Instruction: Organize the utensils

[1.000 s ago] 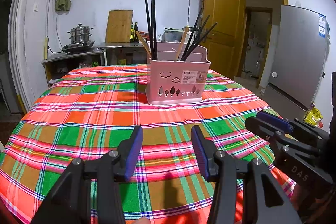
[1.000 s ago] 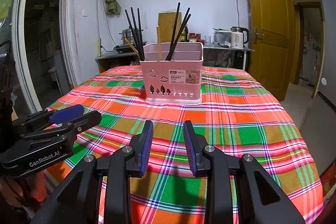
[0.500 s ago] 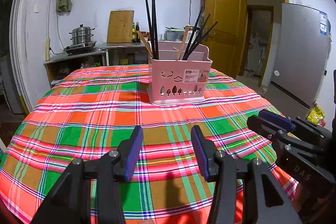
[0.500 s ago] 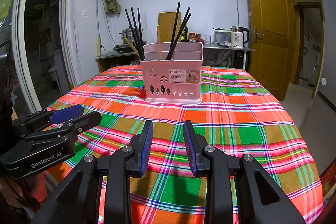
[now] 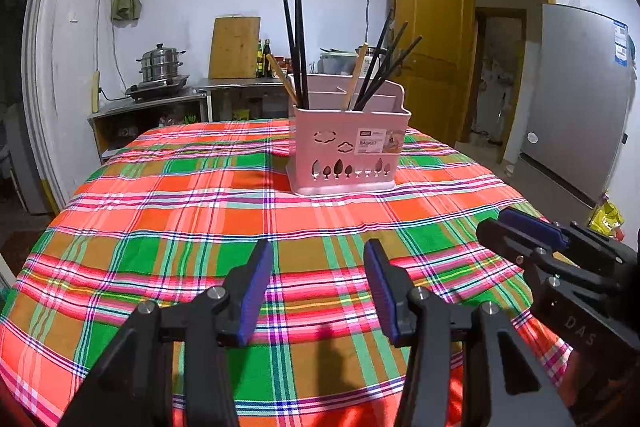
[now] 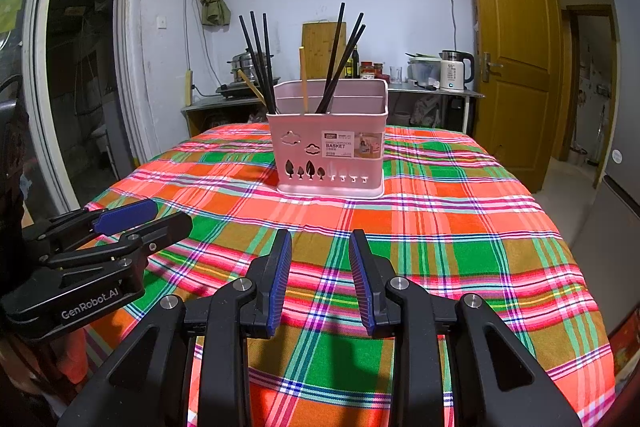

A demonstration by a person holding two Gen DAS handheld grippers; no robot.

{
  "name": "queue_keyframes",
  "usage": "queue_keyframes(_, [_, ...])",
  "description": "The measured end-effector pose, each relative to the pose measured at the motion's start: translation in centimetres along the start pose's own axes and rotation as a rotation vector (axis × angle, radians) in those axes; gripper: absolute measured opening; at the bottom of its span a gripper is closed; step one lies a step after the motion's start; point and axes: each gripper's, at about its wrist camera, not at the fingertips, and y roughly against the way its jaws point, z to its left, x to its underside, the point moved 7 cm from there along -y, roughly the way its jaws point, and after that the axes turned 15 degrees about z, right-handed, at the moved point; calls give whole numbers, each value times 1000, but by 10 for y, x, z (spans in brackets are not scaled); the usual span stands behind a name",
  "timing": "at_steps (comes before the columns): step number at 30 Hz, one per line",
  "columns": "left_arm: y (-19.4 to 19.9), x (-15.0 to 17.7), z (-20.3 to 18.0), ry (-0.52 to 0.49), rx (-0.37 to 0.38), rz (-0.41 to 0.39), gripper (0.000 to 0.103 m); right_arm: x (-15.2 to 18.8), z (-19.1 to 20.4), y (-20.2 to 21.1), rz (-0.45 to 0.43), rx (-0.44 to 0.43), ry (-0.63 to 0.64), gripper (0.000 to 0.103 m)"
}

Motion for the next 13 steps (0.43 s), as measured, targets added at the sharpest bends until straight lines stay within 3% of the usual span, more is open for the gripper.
queue_keyframes(13, [-1,-1,2,6,-10,3,50,1,0,-2,4,-1,-1,31])
